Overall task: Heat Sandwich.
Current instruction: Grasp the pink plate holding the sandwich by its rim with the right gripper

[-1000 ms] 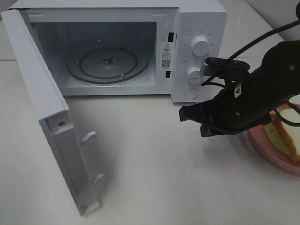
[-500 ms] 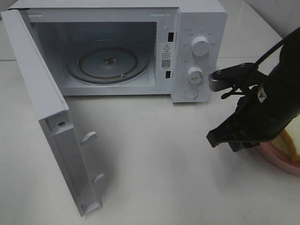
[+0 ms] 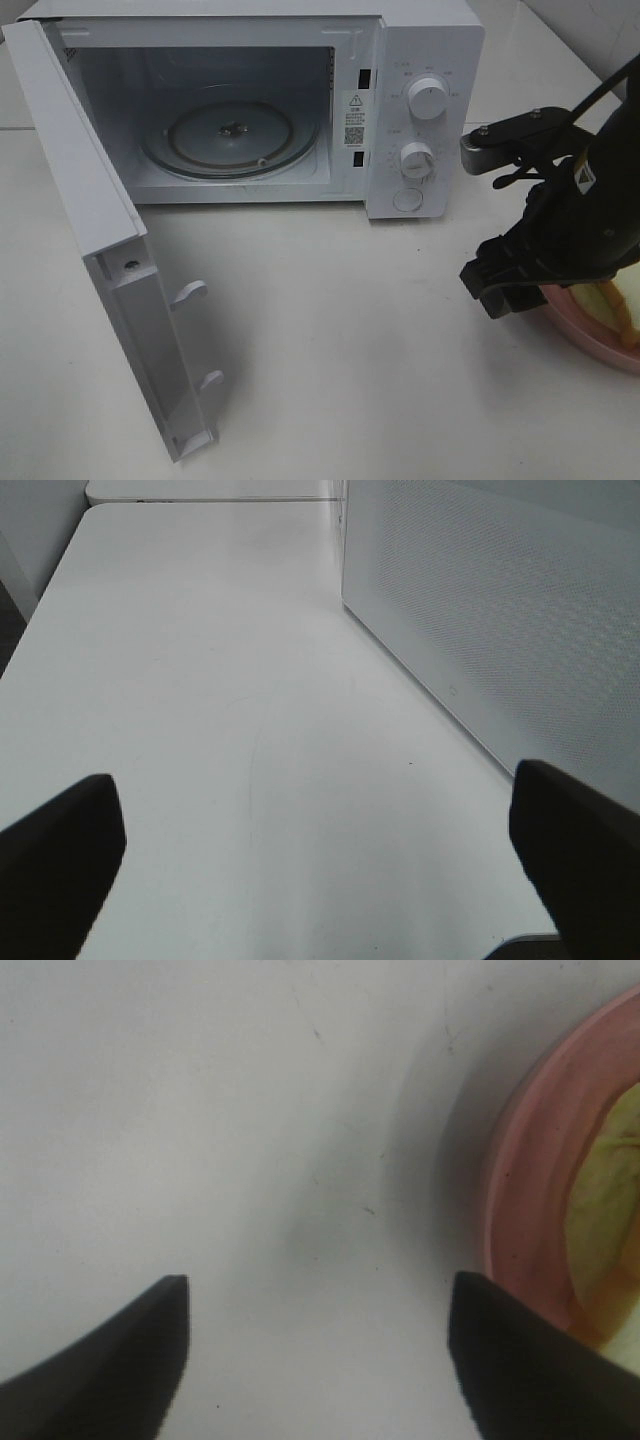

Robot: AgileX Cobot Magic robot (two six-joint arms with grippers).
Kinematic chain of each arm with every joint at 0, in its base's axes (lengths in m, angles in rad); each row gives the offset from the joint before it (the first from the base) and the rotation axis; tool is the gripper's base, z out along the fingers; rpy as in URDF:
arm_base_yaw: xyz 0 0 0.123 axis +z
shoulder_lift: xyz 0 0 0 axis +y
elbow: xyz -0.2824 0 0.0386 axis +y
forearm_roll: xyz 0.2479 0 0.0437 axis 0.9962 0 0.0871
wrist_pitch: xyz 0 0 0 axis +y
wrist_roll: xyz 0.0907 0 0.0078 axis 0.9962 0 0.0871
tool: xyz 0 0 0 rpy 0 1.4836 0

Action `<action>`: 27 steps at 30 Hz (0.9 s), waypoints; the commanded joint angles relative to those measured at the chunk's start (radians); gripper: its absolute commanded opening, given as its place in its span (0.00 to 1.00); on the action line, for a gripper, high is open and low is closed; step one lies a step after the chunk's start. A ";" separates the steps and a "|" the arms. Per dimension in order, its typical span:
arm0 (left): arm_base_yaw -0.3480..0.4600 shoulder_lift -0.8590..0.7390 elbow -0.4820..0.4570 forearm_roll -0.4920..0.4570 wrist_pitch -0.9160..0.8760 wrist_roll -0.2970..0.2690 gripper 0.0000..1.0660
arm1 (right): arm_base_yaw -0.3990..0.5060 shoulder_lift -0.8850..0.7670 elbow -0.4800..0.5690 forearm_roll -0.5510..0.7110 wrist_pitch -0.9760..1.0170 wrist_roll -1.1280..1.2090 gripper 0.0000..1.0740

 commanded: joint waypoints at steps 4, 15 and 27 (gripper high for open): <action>0.003 -0.019 0.000 0.002 -0.010 -0.003 0.94 | -0.005 -0.008 -0.047 -0.030 0.049 -0.010 0.92; 0.003 -0.019 0.000 0.002 -0.010 -0.004 0.94 | -0.066 -0.003 -0.075 -0.031 0.081 -0.007 0.89; 0.003 -0.019 0.000 0.002 -0.010 -0.003 0.94 | -0.191 0.101 -0.078 -0.033 0.042 -0.055 0.86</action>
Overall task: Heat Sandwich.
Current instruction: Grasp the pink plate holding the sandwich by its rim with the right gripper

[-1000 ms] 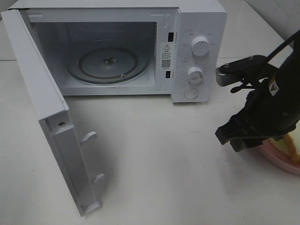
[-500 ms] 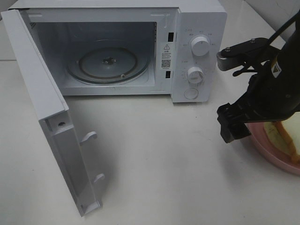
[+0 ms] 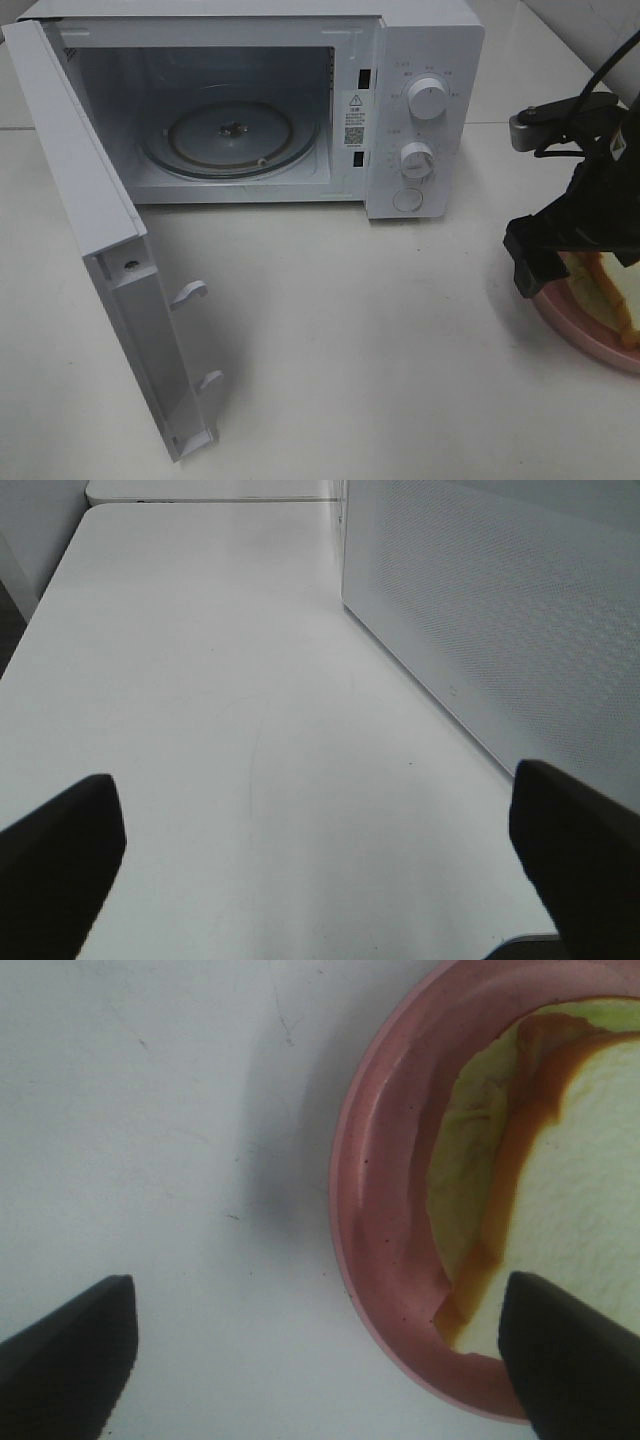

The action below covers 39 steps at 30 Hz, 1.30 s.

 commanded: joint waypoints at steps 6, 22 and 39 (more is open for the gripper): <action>0.003 -0.019 0.000 0.002 -0.010 -0.003 0.94 | -0.012 0.091 -0.004 -0.023 -0.047 -0.023 0.85; 0.003 -0.019 0.000 0.002 -0.010 -0.003 0.94 | -0.012 0.302 -0.004 -0.077 -0.155 -0.008 0.83; 0.003 -0.019 0.000 0.002 -0.010 -0.003 0.94 | -0.012 0.338 -0.004 -0.114 -0.186 0.023 0.34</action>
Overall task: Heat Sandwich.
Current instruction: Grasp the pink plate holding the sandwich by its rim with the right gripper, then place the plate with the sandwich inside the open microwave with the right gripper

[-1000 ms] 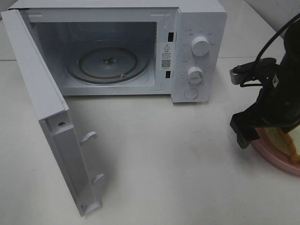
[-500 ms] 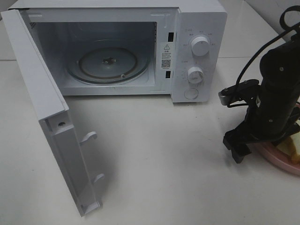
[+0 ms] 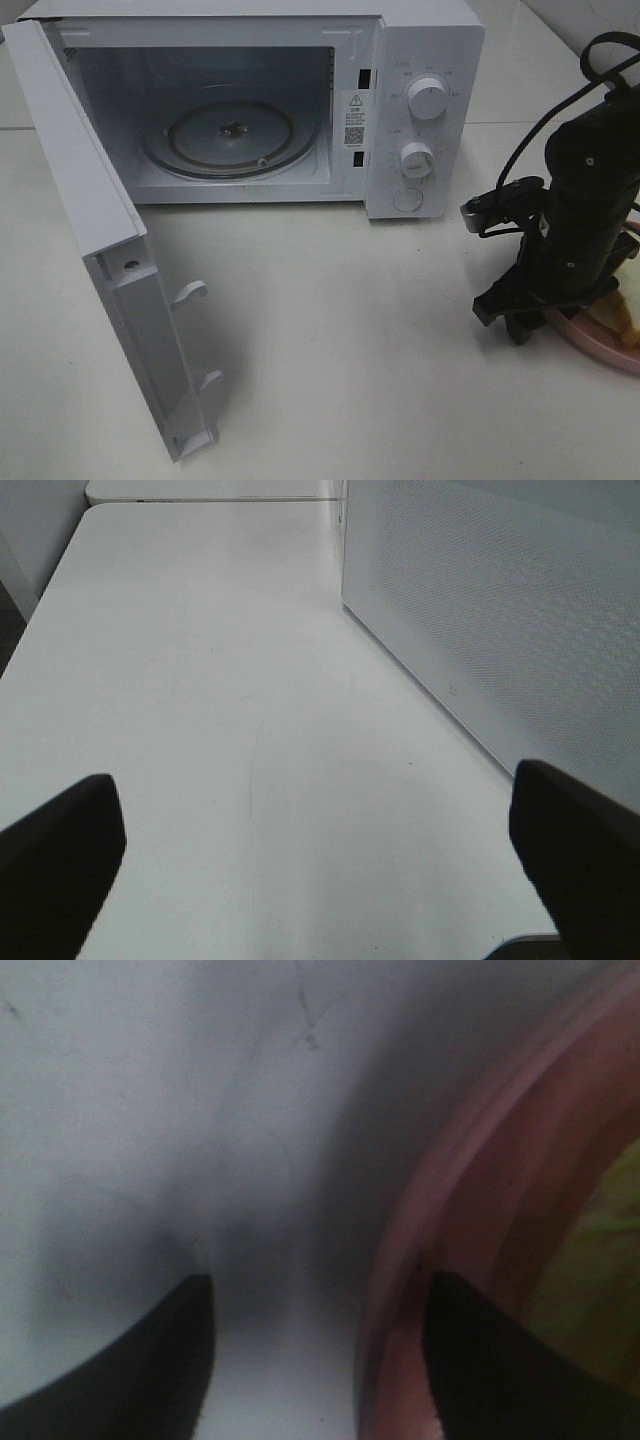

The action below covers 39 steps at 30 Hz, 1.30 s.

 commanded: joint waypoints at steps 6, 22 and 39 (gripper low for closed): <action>0.003 -0.019 0.000 0.002 -0.010 -0.003 0.94 | -0.005 0.004 -0.002 -0.061 0.000 0.051 0.00; 0.003 -0.019 0.000 0.002 -0.010 -0.003 0.94 | -0.005 0.004 -0.002 -0.059 0.005 0.051 0.00; 0.003 -0.019 0.000 0.002 -0.010 -0.003 0.94 | -0.001 0.004 -0.002 -0.101 0.052 0.063 0.00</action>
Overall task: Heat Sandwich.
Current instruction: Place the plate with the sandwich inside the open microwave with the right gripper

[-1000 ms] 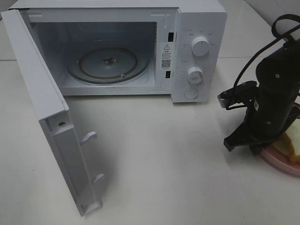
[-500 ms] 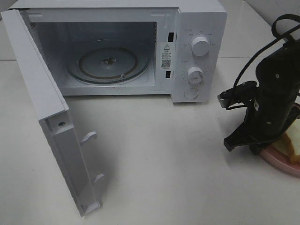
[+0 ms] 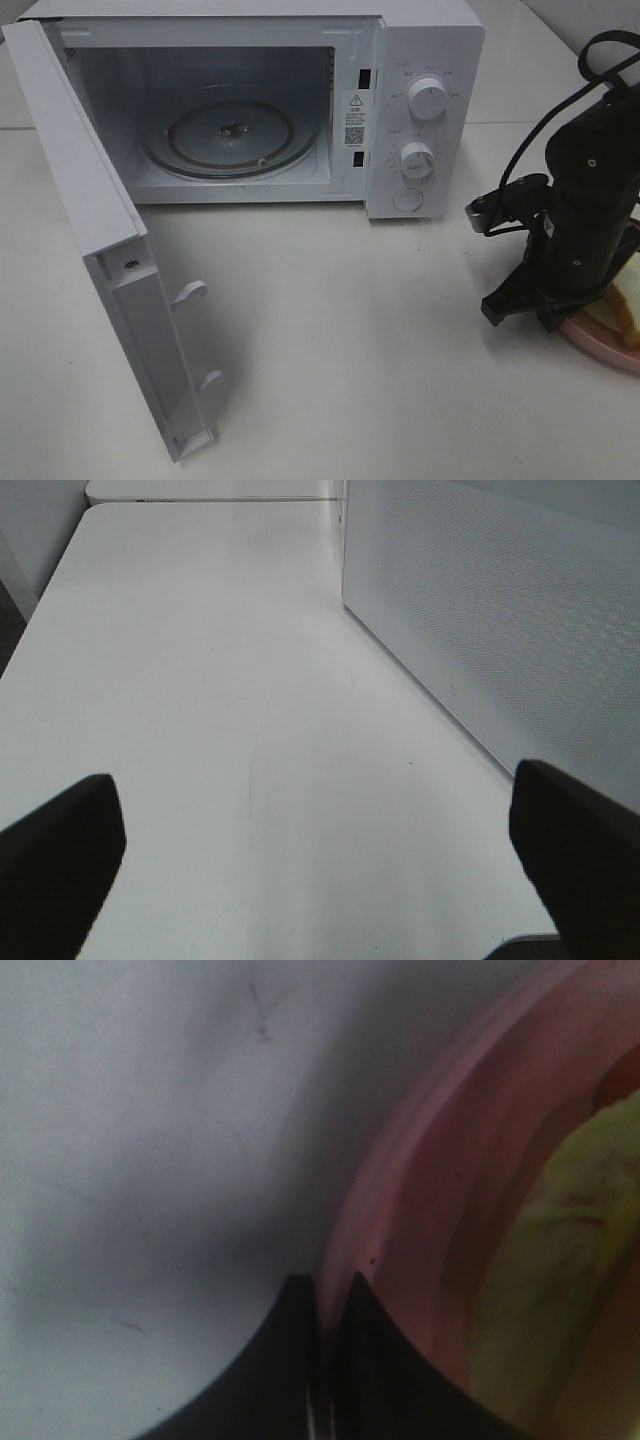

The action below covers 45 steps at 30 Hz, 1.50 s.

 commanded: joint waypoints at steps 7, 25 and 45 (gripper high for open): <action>0.003 -0.019 0.000 0.002 -0.010 -0.003 0.94 | 0.042 0.002 -0.001 -0.110 0.092 0.112 0.00; 0.003 -0.019 0.000 0.002 -0.010 -0.003 0.94 | 0.109 -0.134 0.001 -0.156 0.260 0.156 0.00; 0.003 -0.019 0.000 0.002 -0.010 -0.004 0.94 | 0.281 -0.331 0.117 -0.126 0.323 0.145 0.00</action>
